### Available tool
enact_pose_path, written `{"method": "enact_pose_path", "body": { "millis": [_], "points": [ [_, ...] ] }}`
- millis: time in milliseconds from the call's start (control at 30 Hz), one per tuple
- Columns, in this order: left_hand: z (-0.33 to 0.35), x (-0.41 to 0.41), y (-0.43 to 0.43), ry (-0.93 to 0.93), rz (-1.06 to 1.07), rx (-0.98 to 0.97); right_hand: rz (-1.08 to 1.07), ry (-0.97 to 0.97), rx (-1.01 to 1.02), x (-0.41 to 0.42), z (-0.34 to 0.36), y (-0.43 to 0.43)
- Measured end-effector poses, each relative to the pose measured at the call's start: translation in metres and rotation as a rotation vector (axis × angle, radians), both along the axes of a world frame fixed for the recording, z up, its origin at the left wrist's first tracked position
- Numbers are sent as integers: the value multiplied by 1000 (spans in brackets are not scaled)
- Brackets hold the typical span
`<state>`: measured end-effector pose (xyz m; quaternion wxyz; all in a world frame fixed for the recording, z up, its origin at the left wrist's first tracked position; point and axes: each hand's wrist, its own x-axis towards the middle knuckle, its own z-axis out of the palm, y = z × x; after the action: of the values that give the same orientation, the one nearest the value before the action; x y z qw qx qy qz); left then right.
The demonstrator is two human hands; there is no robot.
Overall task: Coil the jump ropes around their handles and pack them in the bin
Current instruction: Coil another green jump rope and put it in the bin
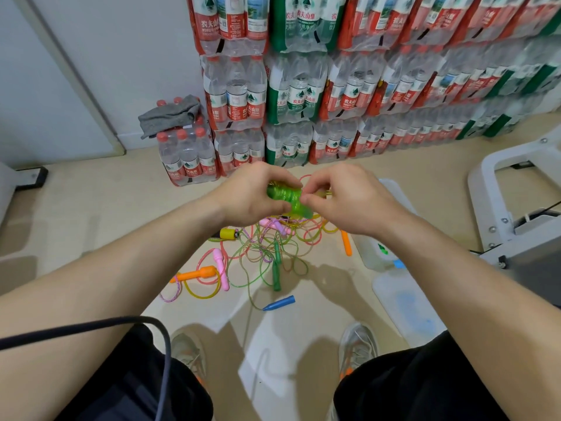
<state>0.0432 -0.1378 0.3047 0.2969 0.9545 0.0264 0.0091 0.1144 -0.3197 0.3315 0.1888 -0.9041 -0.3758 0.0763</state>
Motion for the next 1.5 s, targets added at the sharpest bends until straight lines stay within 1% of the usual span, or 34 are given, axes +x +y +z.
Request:
{"method": "enact_pose_path", "body": {
  "millis": [67,100,167,233,333,400,433,533,600,667,700,767,833,900,967,1033,1100,1167,1200,1300,1367,1500],
  "points": [
    [6,-3,-1,80,-121,-95,73,50,98,8,5,-5],
    [7,-5,-3,115,-145,-167,106,98,155,12,5,-8],
    [11,-7,-4,155,-149,-350,148,217,271,23,2,-13],
    [16,-8,-3,156,-146,-537,143,362,400,32,-1,-17],
    [20,-10,0,155,-143,-810,71,706,576,37,-9,-19],
    [19,-11,-1,159,-144,-952,-2,953,651,33,-18,-15],
    [18,-12,-2,158,-142,-1022,-43,1043,683,29,-24,-12],
    [15,-13,-3,119,-105,-1201,-177,1231,744,14,-35,-1],
    [15,-13,-3,76,-39,-1251,-242,1298,752,4,-39,4],
    [12,-12,-2,18,71,-1244,-277,1281,724,-5,-42,7],
    [11,-11,-1,-15,129,-1207,-284,1239,705,-8,-44,8],
    [6,-9,2,-90,232,-1026,-261,1070,634,-13,-42,10],
    [3,-7,5,-153,294,-786,-203,825,509,-17,-39,11],
    [1,-5,8,-175,287,-596,-147,606,390,-16,-35,10],
    [1,-4,6,-176,241,-447,-97,461,293,-14,-34,8],
    [0,-3,2,-176,226,-391,-80,378,242,-10,-34,6],
    [0,-3,0,-178,236,-366,-75,340,236,-7,-36,6],
    [1,-3,0,-183,259,-414,-67,353,269,-6,-37,7],
    [1,-4,1,-187,271,-466,-62,401,311,-5,-38,7],
    [4,-5,5,-177,291,-596,-38,671,458,-3,-35,5],
    [6,-6,9,-150,262,-639,-5,815,485,0,-34,3],
    [11,-9,23,-42,160,-750,42,971,510,4,-34,-3]
  ]
}}
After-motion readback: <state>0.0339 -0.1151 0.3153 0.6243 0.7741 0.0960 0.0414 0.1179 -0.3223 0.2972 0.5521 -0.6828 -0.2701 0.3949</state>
